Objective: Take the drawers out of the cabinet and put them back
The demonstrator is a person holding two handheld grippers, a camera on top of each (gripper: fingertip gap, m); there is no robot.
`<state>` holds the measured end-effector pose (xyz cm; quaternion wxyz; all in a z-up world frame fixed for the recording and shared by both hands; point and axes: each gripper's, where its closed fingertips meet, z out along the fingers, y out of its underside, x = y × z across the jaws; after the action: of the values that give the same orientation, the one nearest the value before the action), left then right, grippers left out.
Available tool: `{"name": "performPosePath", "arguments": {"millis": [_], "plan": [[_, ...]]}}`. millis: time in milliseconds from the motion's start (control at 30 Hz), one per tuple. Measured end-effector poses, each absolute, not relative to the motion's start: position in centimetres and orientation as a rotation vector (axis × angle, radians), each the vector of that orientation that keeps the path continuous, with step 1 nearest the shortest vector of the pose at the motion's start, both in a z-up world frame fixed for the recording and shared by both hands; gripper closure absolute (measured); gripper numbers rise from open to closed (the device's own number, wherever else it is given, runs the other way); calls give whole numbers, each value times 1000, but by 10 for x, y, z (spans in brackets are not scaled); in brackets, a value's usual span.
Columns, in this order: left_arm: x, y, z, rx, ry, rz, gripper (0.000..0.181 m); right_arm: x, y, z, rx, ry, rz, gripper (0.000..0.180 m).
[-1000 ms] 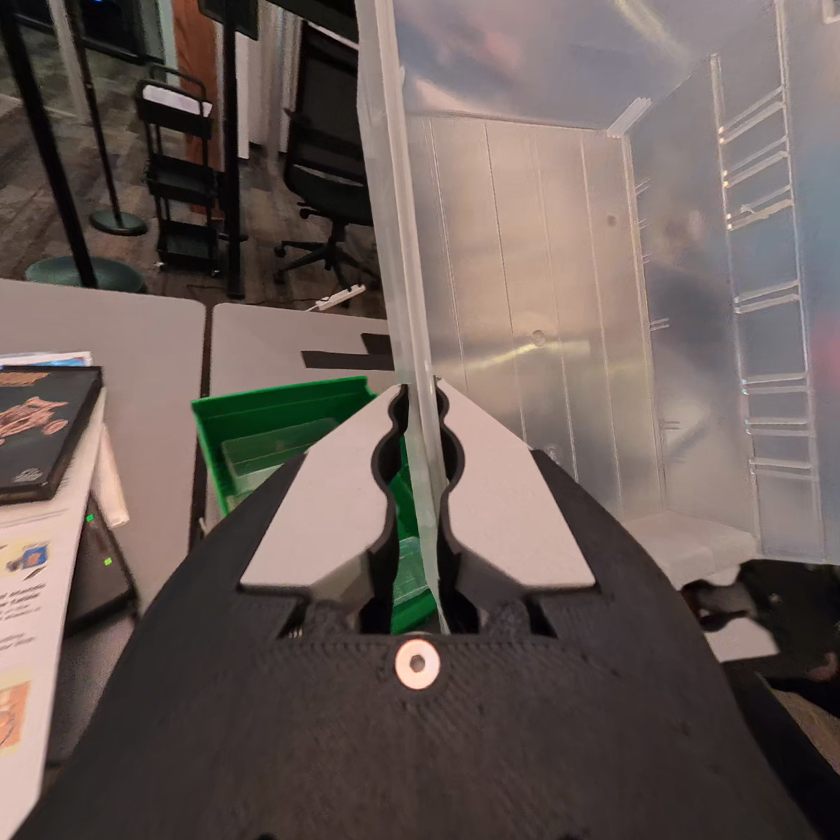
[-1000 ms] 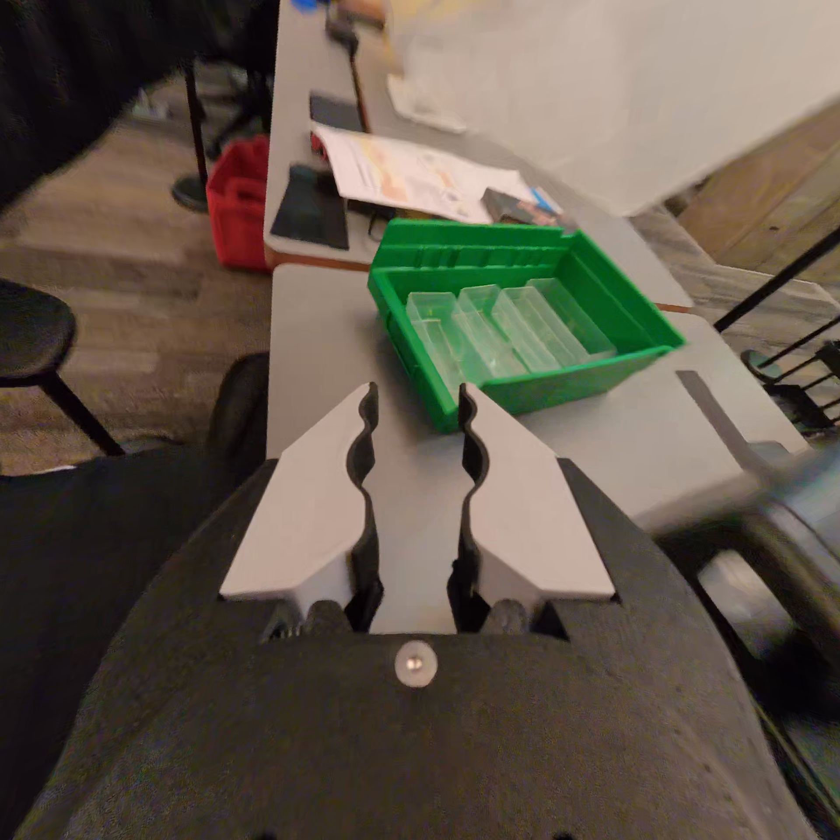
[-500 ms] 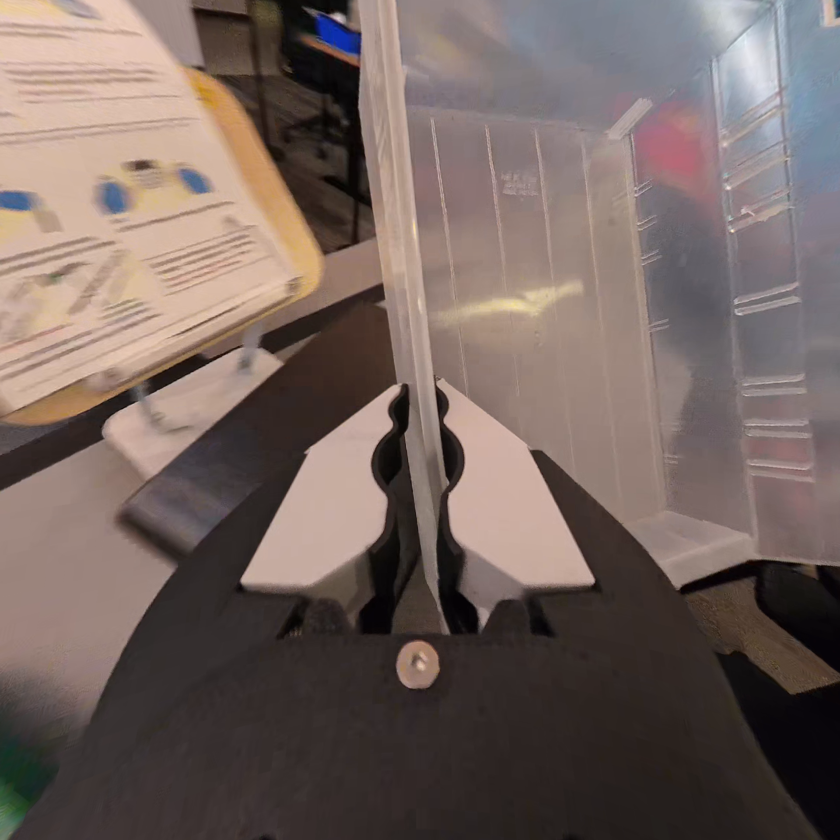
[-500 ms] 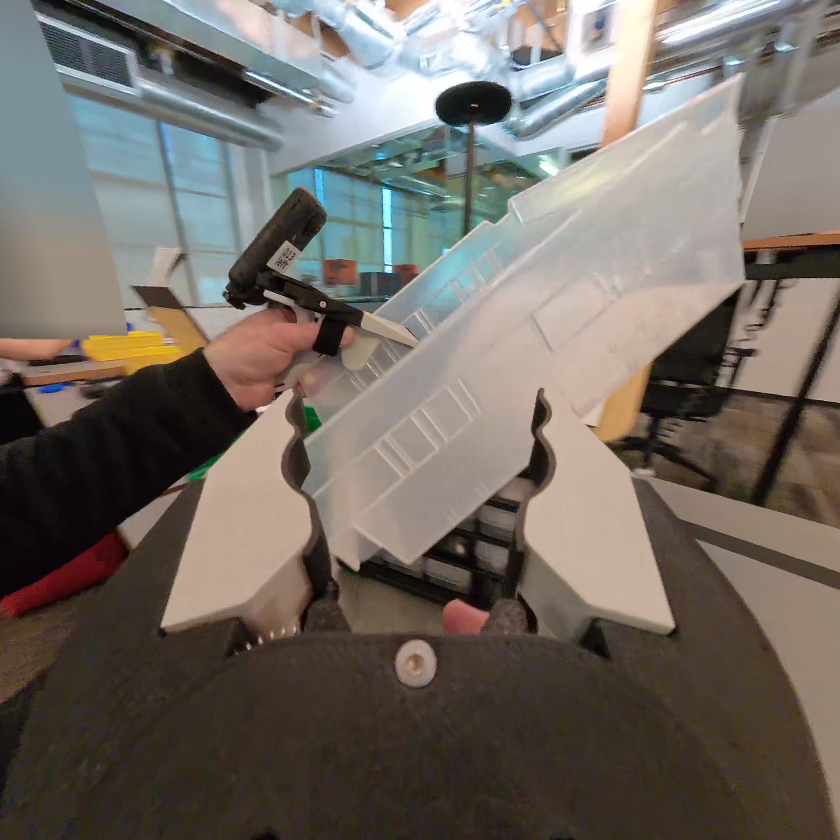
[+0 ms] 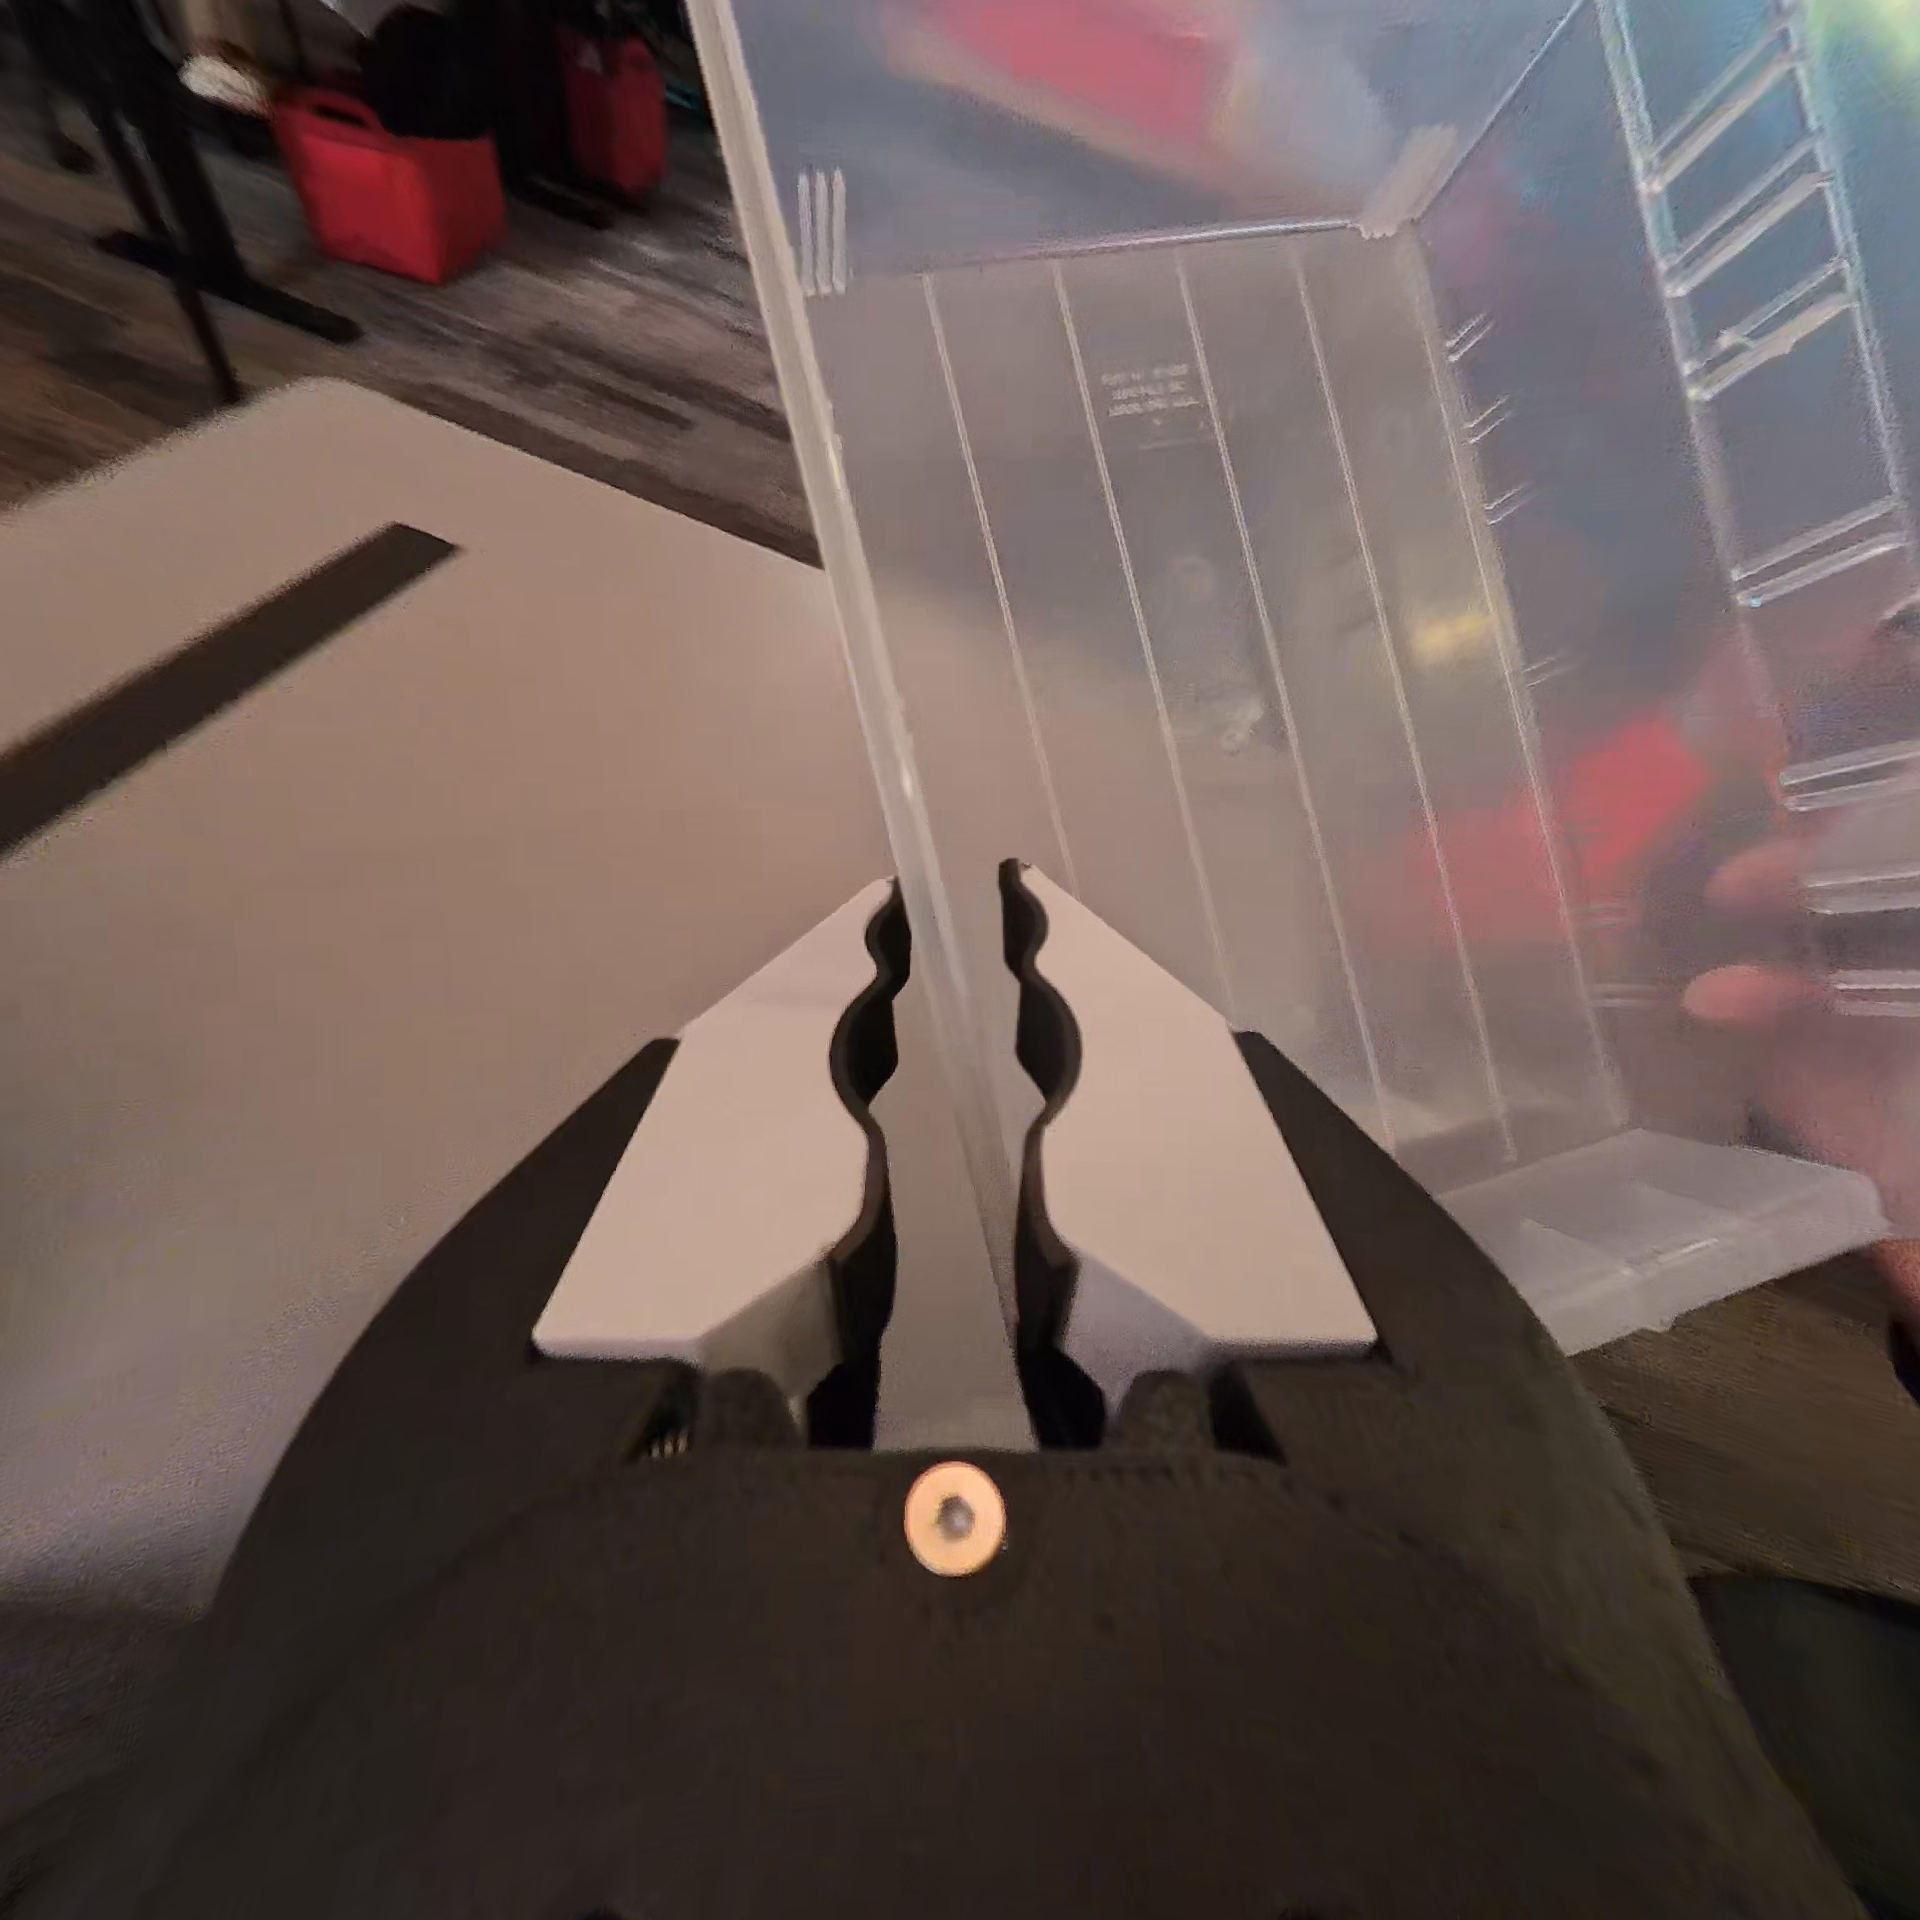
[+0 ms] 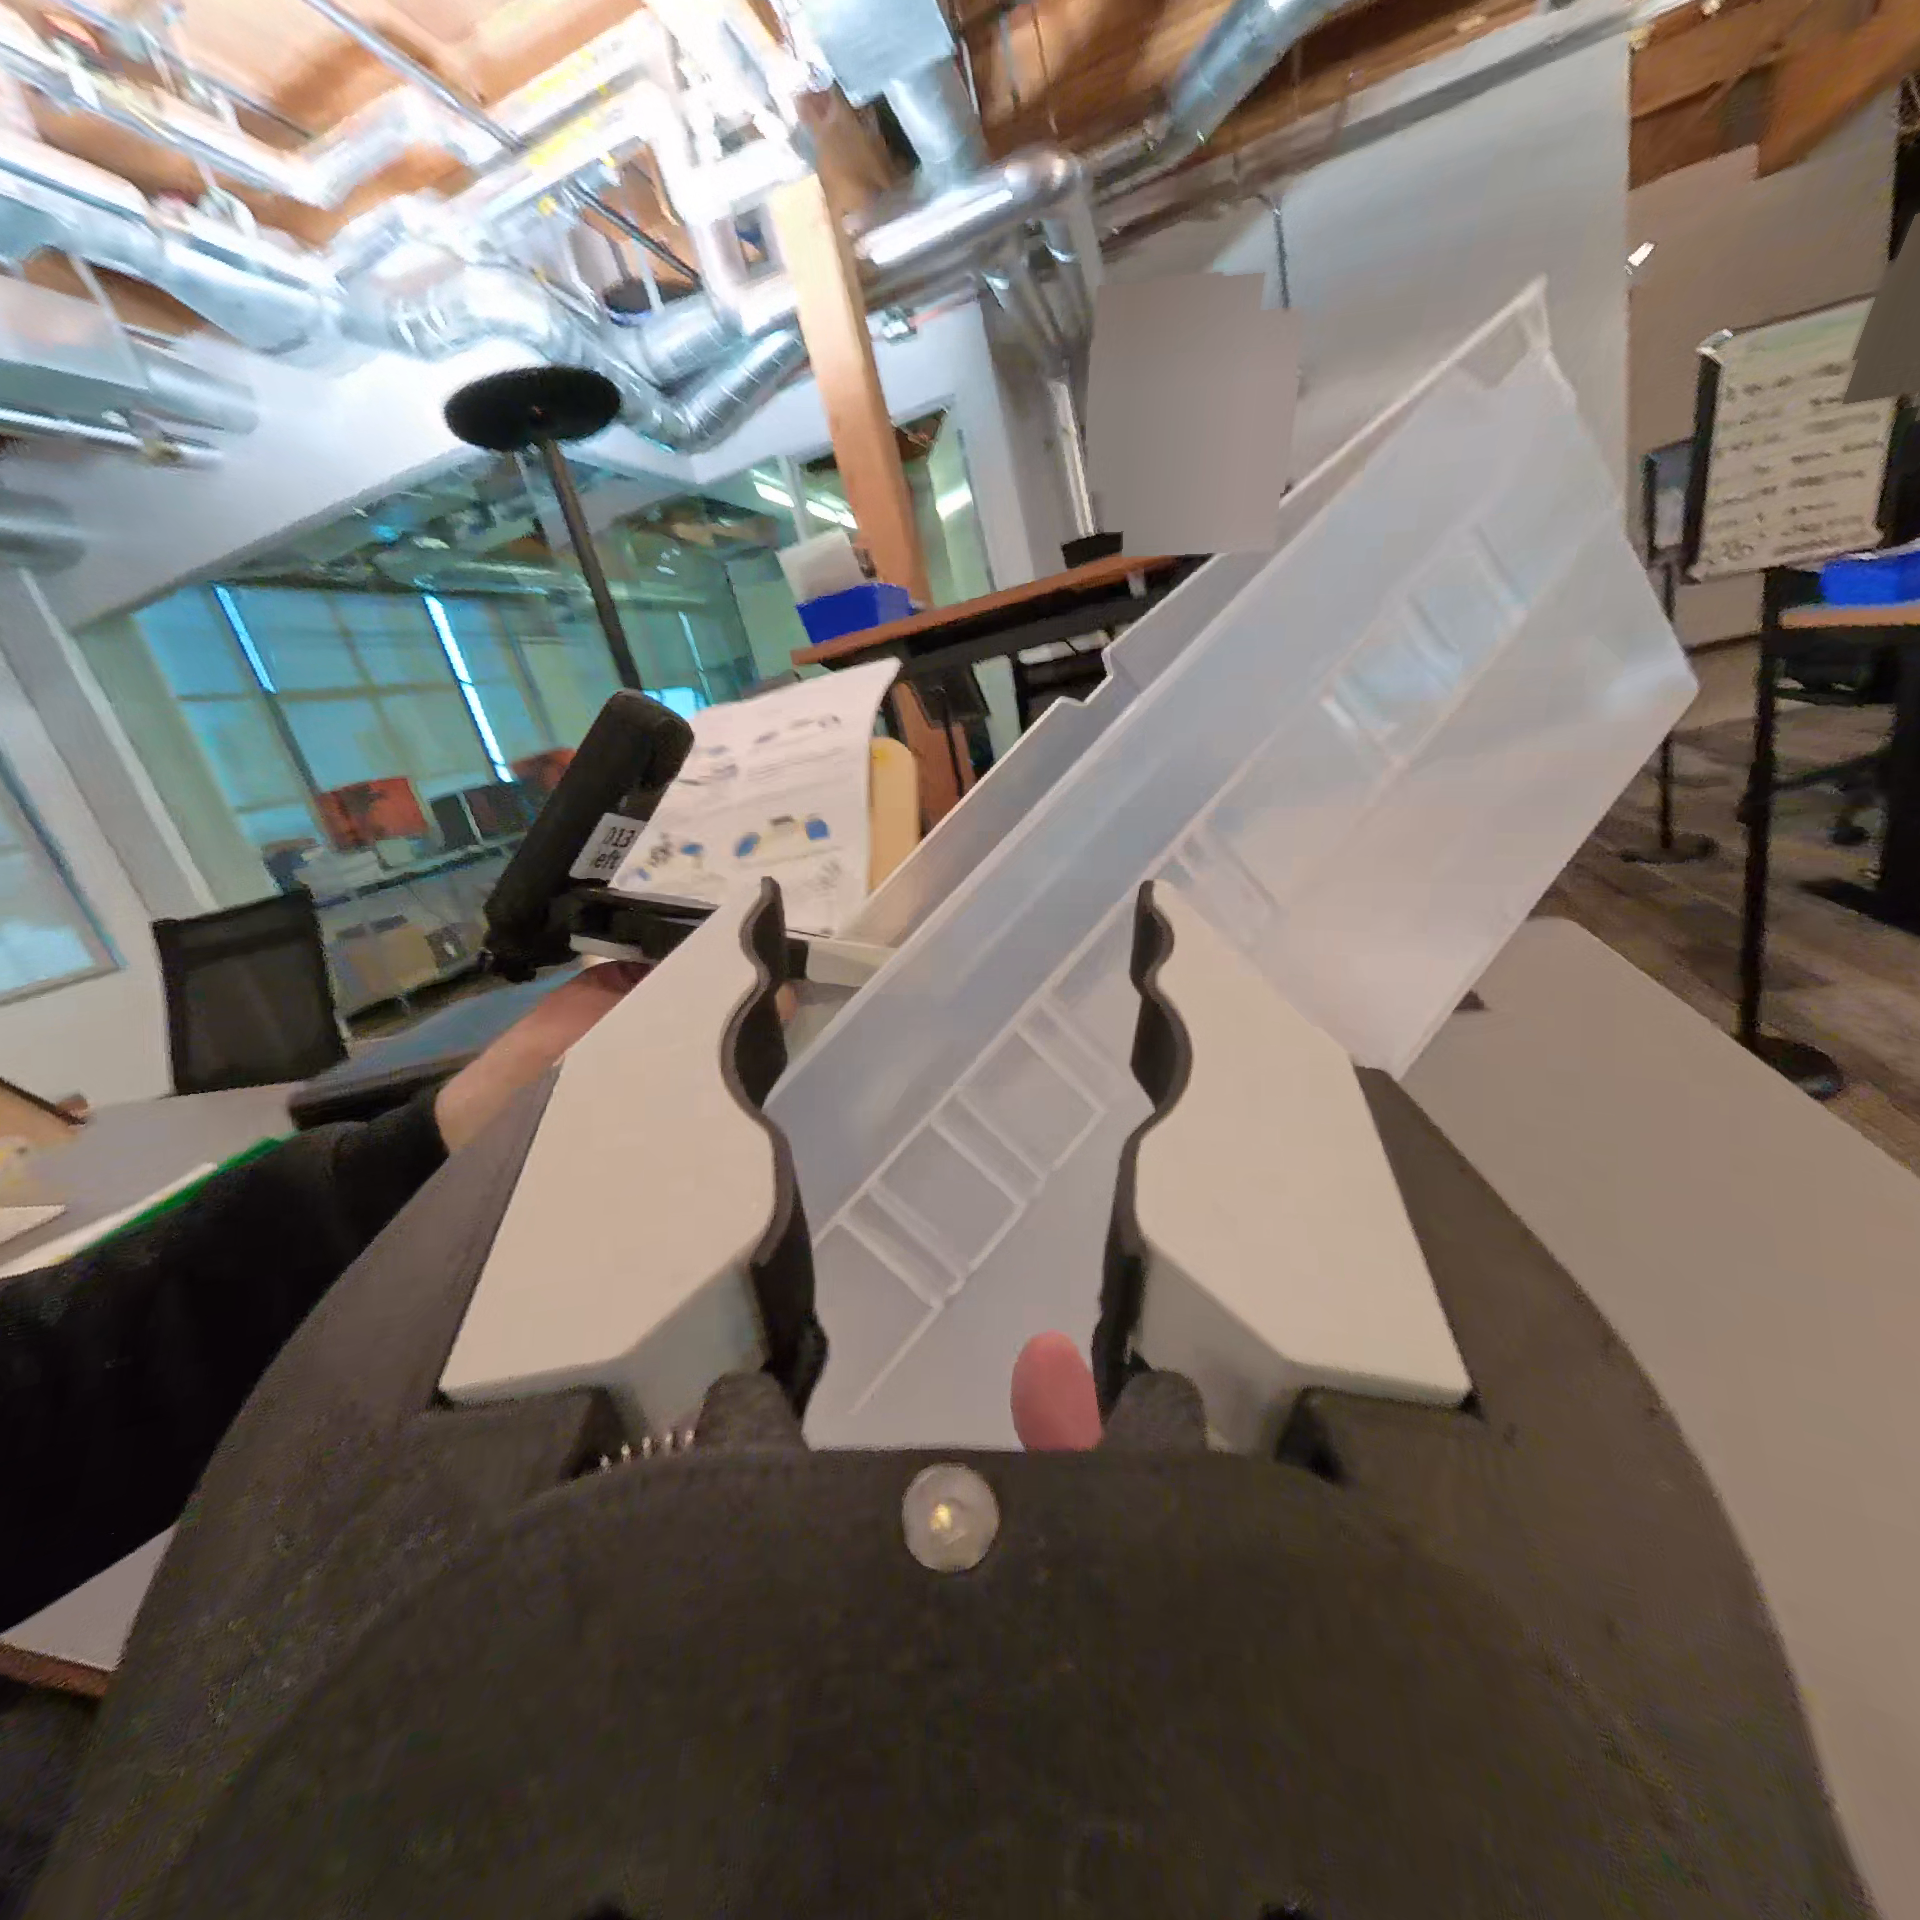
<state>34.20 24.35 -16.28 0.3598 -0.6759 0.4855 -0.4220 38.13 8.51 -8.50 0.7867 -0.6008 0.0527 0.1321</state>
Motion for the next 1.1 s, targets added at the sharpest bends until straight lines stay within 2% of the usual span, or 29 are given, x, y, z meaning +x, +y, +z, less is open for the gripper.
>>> {"name": "performPosePath", "arguments": {"millis": [267,433,733,767,900,1100], "plan": [[381,239,-255,-1952,1181,-1237,154,446,108,-167,-1434,261,435,121],[381,243,-291,-2058,1071,-1329,141,465,131,-203,-1480,308,570,120],[378,256,-315,-2138,890,-1403,108,496,186,-242,-1531,347,821,120],[379,257,-316,-2137,870,-1409,106,502,191,-247,-1534,360,846,124],[384,264,-315,-2133,813,-1414,97,519,212,-259,-1544,359,916,130],[398,277,-312,-2148,724,-1417,93,551,248,-274,-1567,429,1044,141]]}}
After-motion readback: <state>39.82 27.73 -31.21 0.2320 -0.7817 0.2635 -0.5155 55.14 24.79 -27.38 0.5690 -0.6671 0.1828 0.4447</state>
